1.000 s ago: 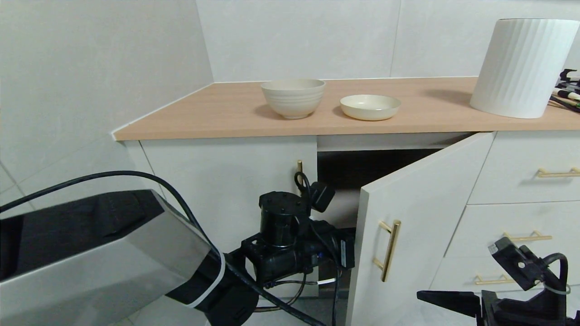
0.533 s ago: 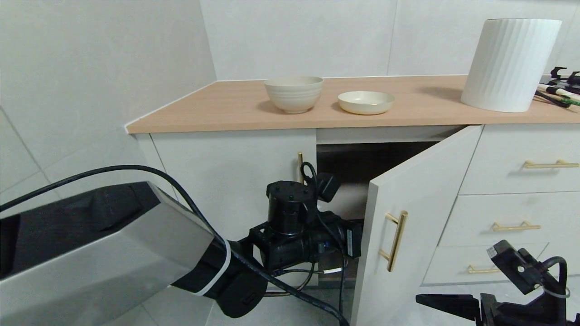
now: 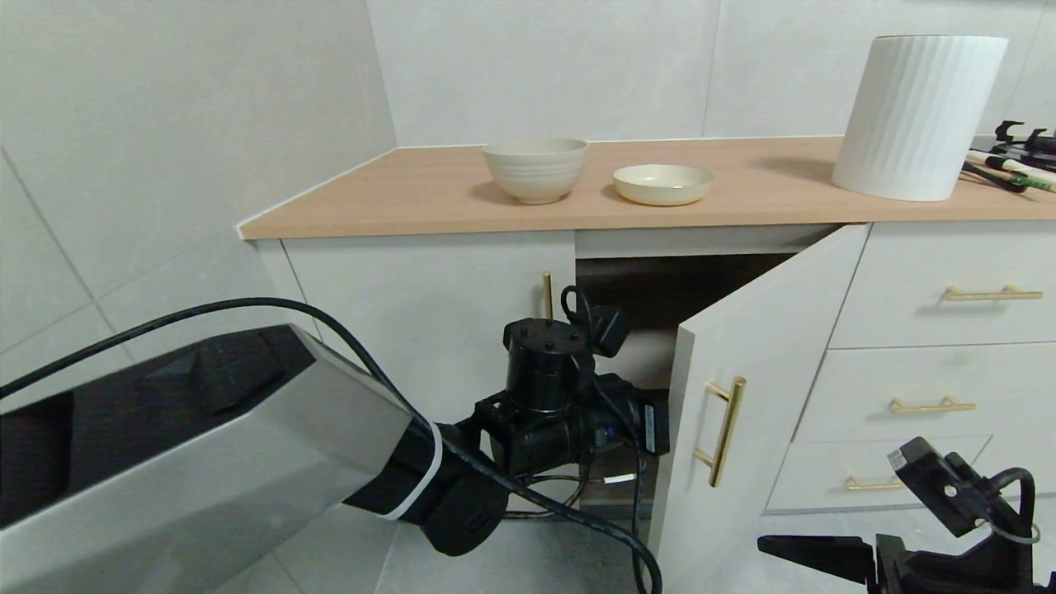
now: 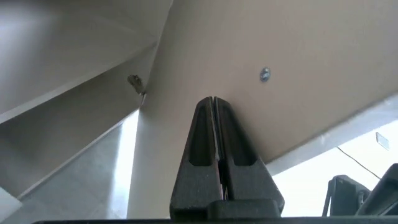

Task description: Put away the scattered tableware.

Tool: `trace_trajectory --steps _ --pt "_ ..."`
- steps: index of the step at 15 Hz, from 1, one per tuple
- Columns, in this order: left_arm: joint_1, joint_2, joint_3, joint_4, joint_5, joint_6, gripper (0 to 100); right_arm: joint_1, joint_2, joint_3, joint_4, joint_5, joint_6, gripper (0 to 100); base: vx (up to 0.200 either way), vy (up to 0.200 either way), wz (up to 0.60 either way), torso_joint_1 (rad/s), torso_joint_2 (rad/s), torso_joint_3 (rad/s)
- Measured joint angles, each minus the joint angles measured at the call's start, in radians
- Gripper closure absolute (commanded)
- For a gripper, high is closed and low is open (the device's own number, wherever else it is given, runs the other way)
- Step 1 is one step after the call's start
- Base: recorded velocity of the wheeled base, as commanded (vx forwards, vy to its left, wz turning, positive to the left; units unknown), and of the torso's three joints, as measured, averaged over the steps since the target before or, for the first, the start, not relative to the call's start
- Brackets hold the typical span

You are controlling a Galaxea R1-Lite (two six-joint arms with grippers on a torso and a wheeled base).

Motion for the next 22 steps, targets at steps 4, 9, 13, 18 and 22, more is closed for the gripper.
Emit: trace_trajectory --steps 4,9,13,18,22 --pt "-0.108 -0.034 0.003 0.038 0.006 0.035 100 0.047 -0.034 0.018 -0.001 0.002 -0.010 0 0.000 0.000 0.00 0.000 0.00 0.000" --pt "-0.237 -0.160 0.050 0.105 -0.002 0.070 100 0.166 -0.162 0.049 0.067 0.006 -0.075 0 0.000 0.000 0.00 0.000 0.00 0.000" --pt "-0.089 -0.250 0.137 0.087 0.018 0.068 100 0.173 -0.177 0.031 0.072 -0.020 -0.080 0 0.000 0.000 0.00 0.000 0.00 0.000" --pt "0.079 -0.454 0.313 0.111 0.110 0.076 100 0.132 -0.060 -0.131 0.074 -0.236 -0.075 0 0.000 0.000 0.00 0.000 0.00 0.000" --pt "0.216 -0.651 0.430 0.235 0.119 0.111 100 0.021 0.036 -0.400 0.298 -0.274 -0.078 0 0.000 0.000 0.00 0.000 0.00 0.000"
